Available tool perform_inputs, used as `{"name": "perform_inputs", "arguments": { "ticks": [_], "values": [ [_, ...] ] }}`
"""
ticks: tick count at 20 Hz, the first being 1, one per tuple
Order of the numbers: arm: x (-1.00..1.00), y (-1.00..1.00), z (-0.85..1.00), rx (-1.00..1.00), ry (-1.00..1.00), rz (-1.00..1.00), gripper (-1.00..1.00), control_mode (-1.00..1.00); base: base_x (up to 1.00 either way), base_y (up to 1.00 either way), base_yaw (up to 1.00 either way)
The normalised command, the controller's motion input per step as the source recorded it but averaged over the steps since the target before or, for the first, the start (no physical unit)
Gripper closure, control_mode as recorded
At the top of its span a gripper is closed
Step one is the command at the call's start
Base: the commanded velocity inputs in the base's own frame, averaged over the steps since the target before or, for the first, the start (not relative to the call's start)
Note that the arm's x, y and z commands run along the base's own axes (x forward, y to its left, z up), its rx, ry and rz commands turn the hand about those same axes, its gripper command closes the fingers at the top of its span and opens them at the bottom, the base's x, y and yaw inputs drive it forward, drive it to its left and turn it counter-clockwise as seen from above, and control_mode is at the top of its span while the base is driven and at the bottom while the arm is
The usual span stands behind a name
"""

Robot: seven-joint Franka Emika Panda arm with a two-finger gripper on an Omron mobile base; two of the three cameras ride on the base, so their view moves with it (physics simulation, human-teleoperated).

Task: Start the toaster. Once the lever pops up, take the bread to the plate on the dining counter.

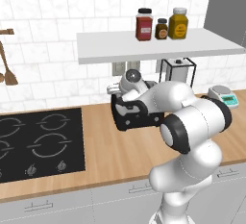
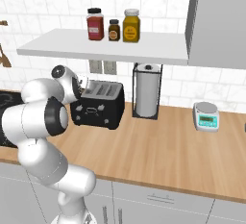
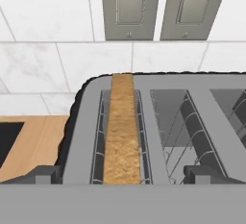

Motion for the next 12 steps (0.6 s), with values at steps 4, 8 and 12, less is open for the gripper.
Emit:
{"name": "perform_inputs", "arguments": {
  "ticks": [4, 8, 12],
  "values": [
    [0.0, 0.0, 0.0, 0.0, -0.01, 0.0, -1.0, -1.0, 0.0, 0.0, 0.0],
    [0.0, 0.06, 0.0, 0.0, -0.05, 0.0, -1.0, -1.0, 0.0, 0.0, 0.0],
    [0.0, 0.03, 0.0, 0.0, -0.05, 0.0, -1.0, -1.0, 0.0, 0.0, 0.0]
  ]
}}
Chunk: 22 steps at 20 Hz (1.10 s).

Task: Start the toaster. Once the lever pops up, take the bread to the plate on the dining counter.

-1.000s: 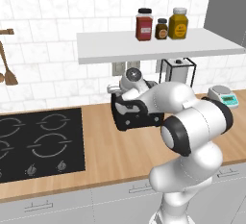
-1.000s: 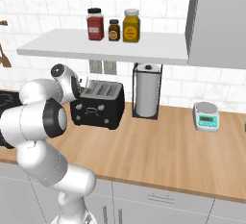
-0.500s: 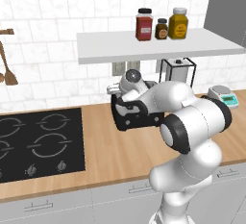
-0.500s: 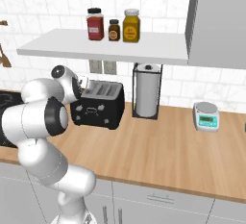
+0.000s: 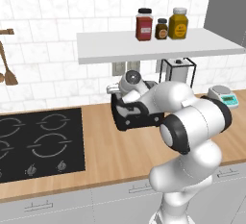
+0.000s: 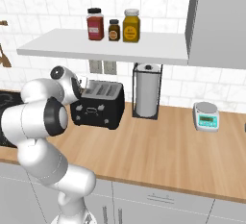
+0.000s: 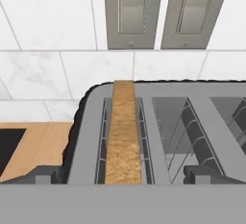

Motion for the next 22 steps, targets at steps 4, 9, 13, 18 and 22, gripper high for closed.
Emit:
{"name": "perform_inputs", "arguments": {
  "ticks": [4, 9, 13, 18, 22],
  "values": [
    [0.0, 0.01, 0.0, 0.0, -0.03, 0.0, -1.0, -1.0, 0.0, 0.0, 0.0],
    [0.0, 0.0, 0.0, 0.0, 0.0, 0.0, -1.0, -1.0, 0.0, 0.0, 0.0],
    [0.0, 0.0, 0.01, 0.0, 0.0, 0.0, -1.0, -1.0, 0.0, 0.0, 0.0],
    [0.0, 0.0, 0.08, 0.0, 0.0, 0.0, 1.0, -1.0, 0.0, 0.0, 0.0],
    [0.0, 0.0, 0.02, 0.0, 0.0, 0.0, 1.0, -1.0, 0.0, 0.0, 0.0]
  ]
}}
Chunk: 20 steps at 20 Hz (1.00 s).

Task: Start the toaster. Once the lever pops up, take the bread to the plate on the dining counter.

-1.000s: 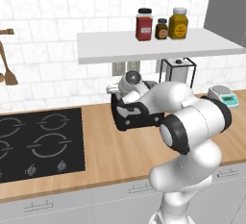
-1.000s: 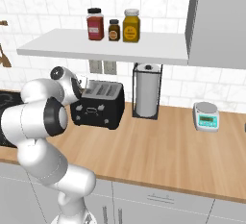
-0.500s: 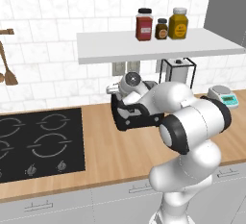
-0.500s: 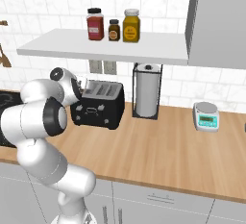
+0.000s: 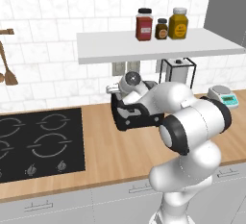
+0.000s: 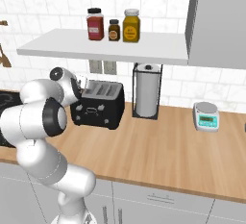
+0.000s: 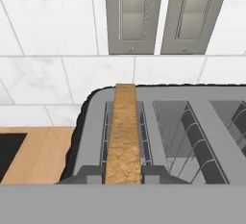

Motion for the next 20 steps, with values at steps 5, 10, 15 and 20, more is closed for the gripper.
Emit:
{"name": "perform_inputs", "arguments": {
  "ticks": [5, 10, 15, 20],
  "values": [
    [0.0, 0.0, 0.05, 0.0, 0.0, 0.0, 1.0, -1.0, 0.0, 0.0, 0.0],
    [0.0, 0.0, 0.08, 0.0, 0.0, 0.0, 1.0, -1.0, 0.0, 0.0, 0.0],
    [-0.25, 0.0, 0.08, 0.0, -0.05, 0.0, 1.0, -1.0, 0.0, 0.0, 0.0],
    [-0.26, 0.02, 0.18, 0.0, -0.17, 0.0, 1.0, -1.0, 0.0, 0.0, 0.0]
  ]
}}
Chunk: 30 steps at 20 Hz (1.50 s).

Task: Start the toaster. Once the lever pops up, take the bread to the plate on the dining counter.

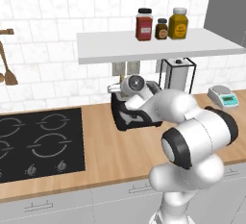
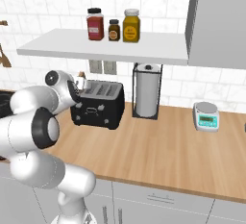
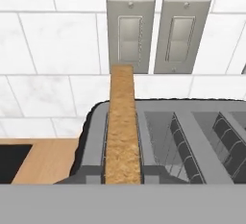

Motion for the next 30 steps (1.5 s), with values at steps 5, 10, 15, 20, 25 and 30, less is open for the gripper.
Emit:
{"name": "perform_inputs", "arguments": {
  "ticks": [5, 10, 15, 20, 25, 30],
  "values": [
    [-0.03, 0.03, 0.67, 0.0, -0.07, 0.01, 1.0, -1.0, 0.0, 0.0, 0.0],
    [-0.11, 0.27, 0.5, 0.0, 0.0, 0.0, 1.0, -1.0, 0.0, 0.0, 0.0],
    [-0.17, 0.15, 0.43, 0.0, 0.0, 0.0, 1.0, -1.0, 0.0, 0.0, 0.0],
    [-0.76, 0.02, 0.23, 0.0, 0.0, 0.0, 1.0, -1.0, 0.0, 0.0, 0.0],
    [-0.99, 0.0, 0.3, 0.0, -0.01, 0.0, 1.0, -1.0, 0.0, 0.0, 0.0],
    [-0.98, 0.0, 0.7, 0.0, 0.1, -0.04, 1.0, -1.0, 0.0, 0.0, 0.0]
  ]
}}
